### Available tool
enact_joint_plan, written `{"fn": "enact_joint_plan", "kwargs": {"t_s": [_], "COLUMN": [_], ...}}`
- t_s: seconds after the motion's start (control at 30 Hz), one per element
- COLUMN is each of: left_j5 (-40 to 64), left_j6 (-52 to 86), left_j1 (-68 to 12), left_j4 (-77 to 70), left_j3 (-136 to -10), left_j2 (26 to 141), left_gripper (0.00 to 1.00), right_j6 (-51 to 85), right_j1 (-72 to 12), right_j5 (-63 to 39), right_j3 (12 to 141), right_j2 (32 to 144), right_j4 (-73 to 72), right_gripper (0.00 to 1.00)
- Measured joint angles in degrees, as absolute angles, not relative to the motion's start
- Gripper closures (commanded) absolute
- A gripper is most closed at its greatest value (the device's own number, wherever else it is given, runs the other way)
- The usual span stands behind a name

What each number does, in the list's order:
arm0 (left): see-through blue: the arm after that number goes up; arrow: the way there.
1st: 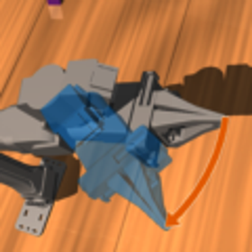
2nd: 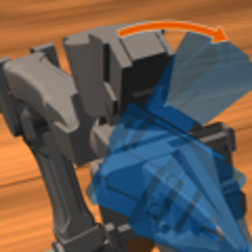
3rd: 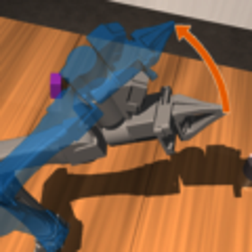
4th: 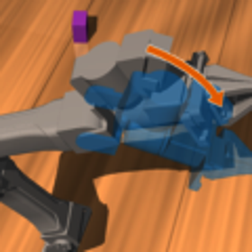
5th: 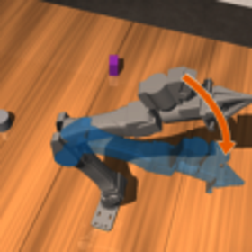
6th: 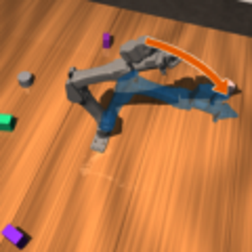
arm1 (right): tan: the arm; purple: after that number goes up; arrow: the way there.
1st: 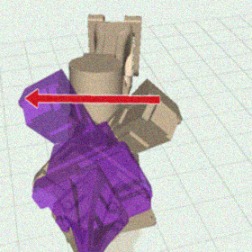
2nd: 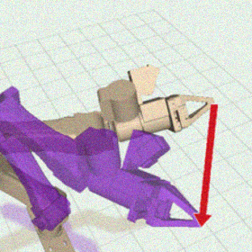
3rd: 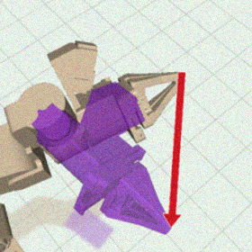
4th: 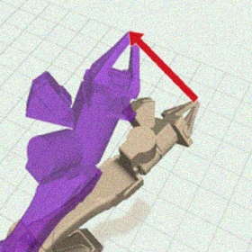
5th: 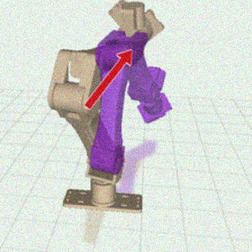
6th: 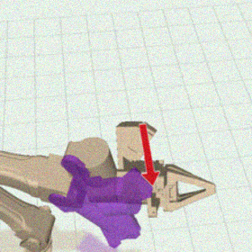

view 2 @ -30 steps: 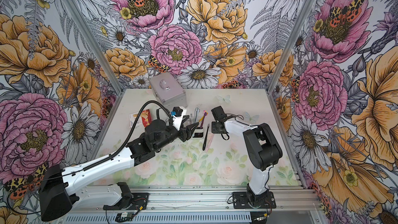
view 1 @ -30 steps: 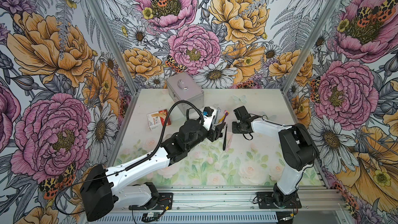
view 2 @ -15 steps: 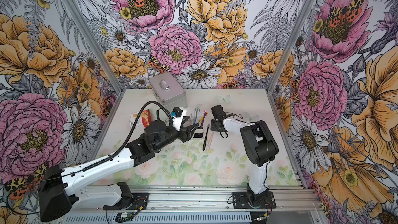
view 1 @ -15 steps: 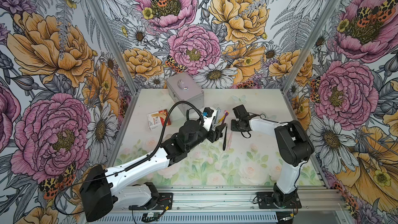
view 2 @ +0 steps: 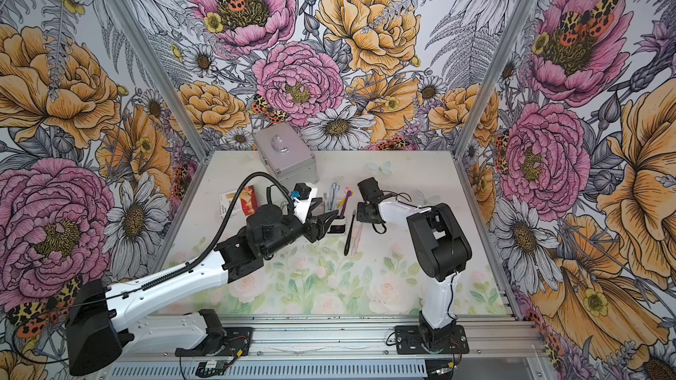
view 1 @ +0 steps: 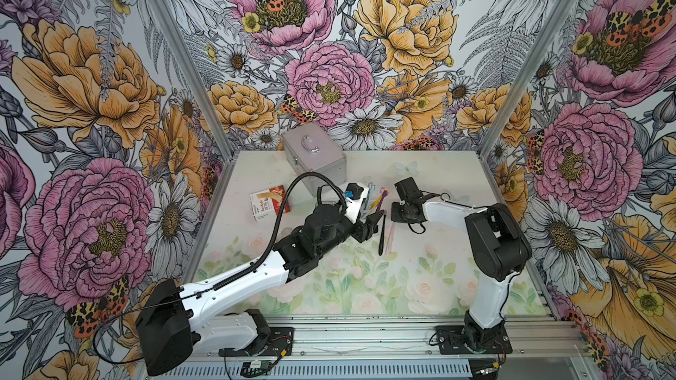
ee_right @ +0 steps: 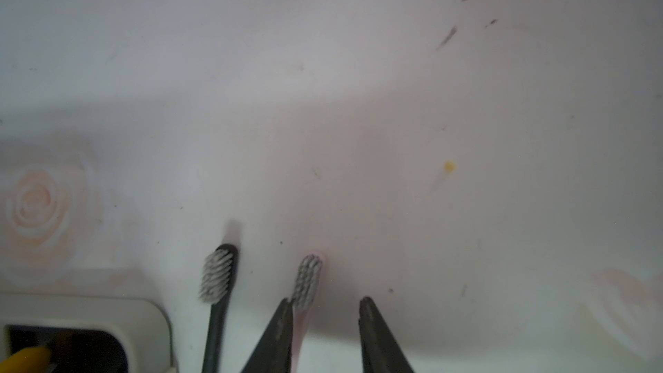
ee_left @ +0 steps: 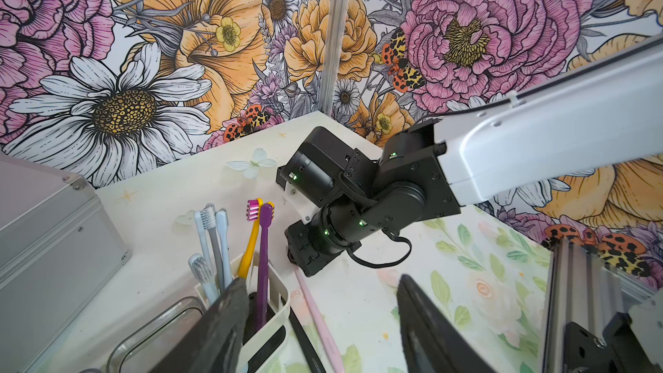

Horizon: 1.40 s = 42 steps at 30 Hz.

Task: Place the toothbrush into the toothbrush holder
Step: Pick up the toothbrush from the center of the board.

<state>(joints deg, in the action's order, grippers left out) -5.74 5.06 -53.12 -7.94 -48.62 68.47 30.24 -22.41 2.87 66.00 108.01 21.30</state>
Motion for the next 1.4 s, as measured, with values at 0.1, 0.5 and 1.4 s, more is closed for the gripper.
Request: {"fn": "enact_joint_plan", "kwargs": {"t_s": [0.1,0.5,1.4], "left_j5": [-5.7,-5.9,-5.9], "left_j6": [5.1,5.2,6.1], "left_j1": [-53.1,-53.1,-53.1], "left_j4": [-7.9,-8.0,-9.0], "left_j3": [-48.6,-48.3,-48.0], "left_j2": [68.8,68.8,69.0], "left_gripper": [0.33,0.33,0.33], "right_j6": [30.5,31.1,32.0], "right_j1": [-22.4,-22.8,-22.9], "right_j5": [2.5,2.2,1.5], "right_j3": [66.1,65.3,68.1], "right_j2": [108.0,103.9,110.6], "right_j4": [21.3,21.3,20.4], "right_gripper": [0.67,0.67,0.83]}}
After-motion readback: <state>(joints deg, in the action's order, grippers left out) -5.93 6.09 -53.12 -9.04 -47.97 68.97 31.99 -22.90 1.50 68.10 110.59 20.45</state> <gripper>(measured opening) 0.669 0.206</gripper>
